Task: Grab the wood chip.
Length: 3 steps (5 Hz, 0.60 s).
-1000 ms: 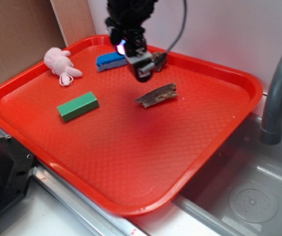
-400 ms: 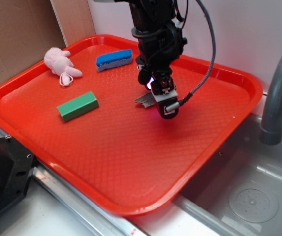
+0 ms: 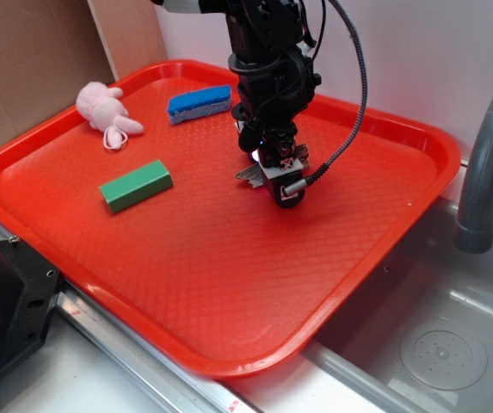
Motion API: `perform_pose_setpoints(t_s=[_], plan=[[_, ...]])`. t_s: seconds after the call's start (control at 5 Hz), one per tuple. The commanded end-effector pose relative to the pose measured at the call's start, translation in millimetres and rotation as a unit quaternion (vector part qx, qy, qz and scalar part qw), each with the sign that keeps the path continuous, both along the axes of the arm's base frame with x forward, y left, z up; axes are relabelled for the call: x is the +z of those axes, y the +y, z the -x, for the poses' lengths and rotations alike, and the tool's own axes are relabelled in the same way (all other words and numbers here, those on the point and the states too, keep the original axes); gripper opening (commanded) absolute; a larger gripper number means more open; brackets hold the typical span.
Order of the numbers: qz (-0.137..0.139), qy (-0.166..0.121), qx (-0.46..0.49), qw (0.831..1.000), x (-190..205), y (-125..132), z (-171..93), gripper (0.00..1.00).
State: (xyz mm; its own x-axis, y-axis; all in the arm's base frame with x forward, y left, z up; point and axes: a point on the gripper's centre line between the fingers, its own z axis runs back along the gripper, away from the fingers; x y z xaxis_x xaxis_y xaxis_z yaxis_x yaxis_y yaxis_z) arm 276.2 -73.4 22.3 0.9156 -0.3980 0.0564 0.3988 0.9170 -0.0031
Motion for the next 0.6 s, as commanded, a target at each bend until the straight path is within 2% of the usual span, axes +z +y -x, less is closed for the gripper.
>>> perform_pose_setpoints(t_s=[0.0, 0.2, 0.4], plan=[[0.01, -0.031, 0.011, 0.999, 18.8, -5.1, -5.8, 0.0], [-0.007, -0.04, 0.046, 0.998, 38.2, 3.4, 3.3, 0.0], [-0.005, -0.087, 0.169, 0.982, 87.7, 30.3, 43.8, 0.0]])
